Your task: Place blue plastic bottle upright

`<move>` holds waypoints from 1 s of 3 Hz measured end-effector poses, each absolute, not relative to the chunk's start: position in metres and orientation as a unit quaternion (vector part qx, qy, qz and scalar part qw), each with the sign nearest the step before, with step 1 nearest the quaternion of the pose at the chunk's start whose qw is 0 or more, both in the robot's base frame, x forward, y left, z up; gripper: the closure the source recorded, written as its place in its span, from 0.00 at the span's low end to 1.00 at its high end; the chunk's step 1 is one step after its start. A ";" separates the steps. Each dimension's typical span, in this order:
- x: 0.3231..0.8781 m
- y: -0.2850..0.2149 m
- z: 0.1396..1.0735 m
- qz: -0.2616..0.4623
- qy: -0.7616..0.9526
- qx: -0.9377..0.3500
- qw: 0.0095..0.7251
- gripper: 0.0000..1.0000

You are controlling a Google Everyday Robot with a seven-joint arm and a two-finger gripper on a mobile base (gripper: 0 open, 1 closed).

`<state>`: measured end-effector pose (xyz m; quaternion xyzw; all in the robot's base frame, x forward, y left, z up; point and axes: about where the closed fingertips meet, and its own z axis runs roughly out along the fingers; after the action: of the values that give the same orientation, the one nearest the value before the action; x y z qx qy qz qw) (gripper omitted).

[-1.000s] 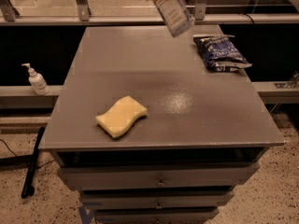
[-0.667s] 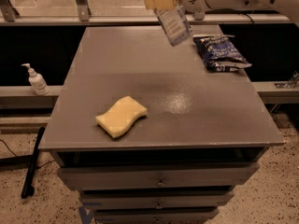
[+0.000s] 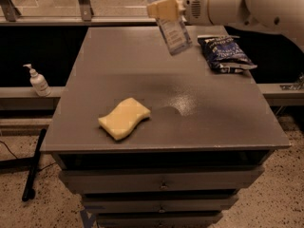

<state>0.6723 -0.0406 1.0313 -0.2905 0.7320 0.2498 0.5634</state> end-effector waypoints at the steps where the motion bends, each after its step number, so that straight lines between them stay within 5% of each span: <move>1: 0.663 -0.078 1.018 0.278 0.714 -0.247 0.593 1.00; 3: 0.641 -0.150 0.999 0.315 0.665 -0.208 0.644 1.00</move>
Offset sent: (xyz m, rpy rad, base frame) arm -0.0339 -0.1343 -0.0329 0.3219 -0.1260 -0.0935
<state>0.6409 -0.1498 0.9989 -0.2080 0.6651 0.3150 0.6443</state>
